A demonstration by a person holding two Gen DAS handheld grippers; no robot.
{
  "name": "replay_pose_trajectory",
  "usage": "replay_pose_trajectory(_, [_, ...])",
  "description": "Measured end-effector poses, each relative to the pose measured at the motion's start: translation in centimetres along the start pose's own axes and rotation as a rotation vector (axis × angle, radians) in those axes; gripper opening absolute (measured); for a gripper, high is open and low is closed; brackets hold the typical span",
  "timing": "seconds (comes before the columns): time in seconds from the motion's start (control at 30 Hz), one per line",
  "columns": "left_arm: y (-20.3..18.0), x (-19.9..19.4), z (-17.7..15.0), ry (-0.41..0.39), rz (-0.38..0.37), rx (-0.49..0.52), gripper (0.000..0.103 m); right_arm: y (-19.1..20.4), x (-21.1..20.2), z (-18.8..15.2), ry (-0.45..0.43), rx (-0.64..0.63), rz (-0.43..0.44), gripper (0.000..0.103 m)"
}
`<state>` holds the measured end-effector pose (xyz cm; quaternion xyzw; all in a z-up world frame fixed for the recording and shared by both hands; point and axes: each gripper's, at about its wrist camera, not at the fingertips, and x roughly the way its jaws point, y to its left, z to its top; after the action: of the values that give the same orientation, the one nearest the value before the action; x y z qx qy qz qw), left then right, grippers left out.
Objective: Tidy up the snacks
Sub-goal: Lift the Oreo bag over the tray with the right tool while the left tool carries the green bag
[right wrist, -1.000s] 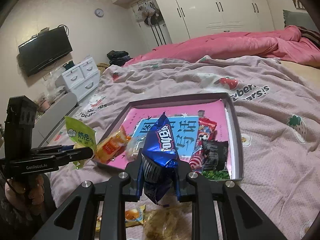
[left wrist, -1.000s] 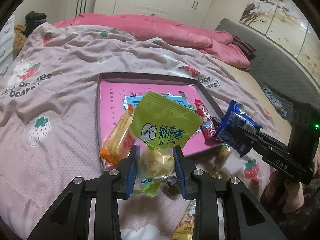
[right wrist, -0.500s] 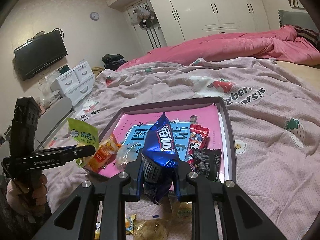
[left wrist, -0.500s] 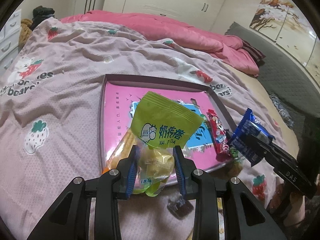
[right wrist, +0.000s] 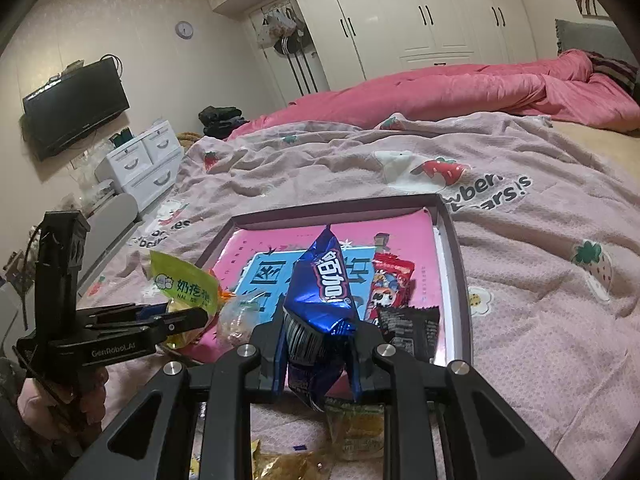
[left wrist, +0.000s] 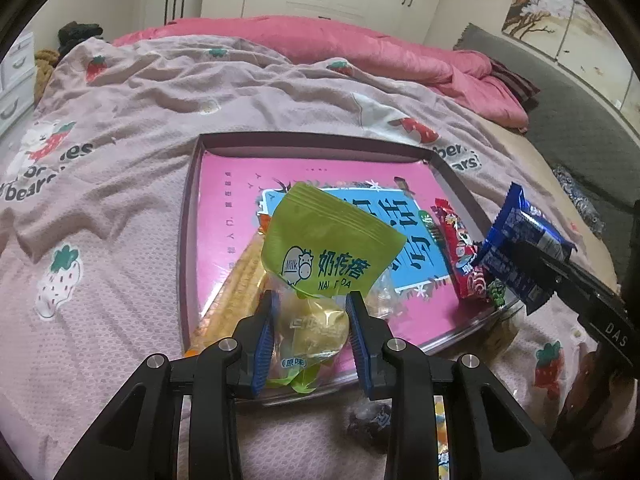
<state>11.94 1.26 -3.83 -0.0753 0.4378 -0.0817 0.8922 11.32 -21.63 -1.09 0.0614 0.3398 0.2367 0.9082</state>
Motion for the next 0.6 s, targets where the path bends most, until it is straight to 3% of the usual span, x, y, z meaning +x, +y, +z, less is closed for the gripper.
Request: replay_pose_trajectory(0.6, [-0.6, 1.3, 0.0, 0.030, -0.026, 0.022, 0.035, -0.1, 2.6, 0.3, 0.039, -0.003, 0.012, 0.024])
